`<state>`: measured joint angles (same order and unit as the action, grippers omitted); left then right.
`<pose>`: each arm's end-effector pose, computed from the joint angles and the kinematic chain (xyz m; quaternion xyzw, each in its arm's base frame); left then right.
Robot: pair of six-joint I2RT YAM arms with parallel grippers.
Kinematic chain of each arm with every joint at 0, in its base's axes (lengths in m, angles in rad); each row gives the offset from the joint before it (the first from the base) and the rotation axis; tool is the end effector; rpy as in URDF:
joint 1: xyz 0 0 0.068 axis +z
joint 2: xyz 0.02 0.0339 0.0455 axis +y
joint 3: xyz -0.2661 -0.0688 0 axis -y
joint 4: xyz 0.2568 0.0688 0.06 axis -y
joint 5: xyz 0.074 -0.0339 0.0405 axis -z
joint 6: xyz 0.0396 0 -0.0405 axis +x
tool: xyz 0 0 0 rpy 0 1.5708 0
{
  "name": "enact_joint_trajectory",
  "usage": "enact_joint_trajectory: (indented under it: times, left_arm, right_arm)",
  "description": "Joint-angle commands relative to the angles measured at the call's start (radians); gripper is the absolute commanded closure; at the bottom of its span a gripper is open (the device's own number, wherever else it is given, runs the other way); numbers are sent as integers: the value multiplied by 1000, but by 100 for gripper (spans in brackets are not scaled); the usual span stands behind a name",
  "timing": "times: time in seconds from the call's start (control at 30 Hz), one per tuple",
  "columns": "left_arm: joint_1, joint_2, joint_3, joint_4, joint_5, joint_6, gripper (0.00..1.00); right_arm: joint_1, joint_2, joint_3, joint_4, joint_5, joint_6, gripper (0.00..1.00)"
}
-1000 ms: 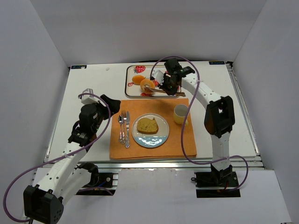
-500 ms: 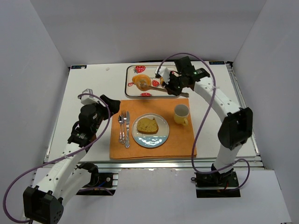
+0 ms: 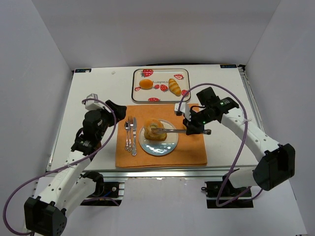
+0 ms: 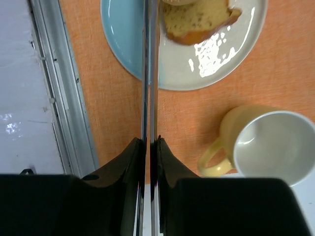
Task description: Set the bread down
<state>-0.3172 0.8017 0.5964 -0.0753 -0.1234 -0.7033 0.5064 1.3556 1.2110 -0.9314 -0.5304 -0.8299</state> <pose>0.1986 -0.0601 0.2797 -0.1894 0.7756 -0.2501 0.5478 0.2328 0.1520 0.3006 -0.6301 0.6947 0.2127 0.2742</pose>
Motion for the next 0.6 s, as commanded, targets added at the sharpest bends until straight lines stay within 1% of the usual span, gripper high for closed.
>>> enact_joint_trajectory:
  times: [0.0, 0.13, 0.27, 0.3, 0.57]
  left_arm:
    - [1, 11, 26, 0, 8, 19, 8]
    - [1, 16, 28, 5, 10, 19, 8]
    - [1, 7, 26, 3, 8, 15, 8]
    - [1, 1, 22, 2, 7, 13, 8]
    - [1, -15, 11, 8, -2, 2, 8]
  right_arm:
    - [6, -1, -24, 28, -10, 15, 100]
    - [6, 30, -21, 66, 33, 44, 99]
    - [7, 63, -1, 77, 49, 61, 90]
    - [7, 66, 2, 74, 53, 61, 84]
    - [7, 74, 7, 60, 61, 49, 71]
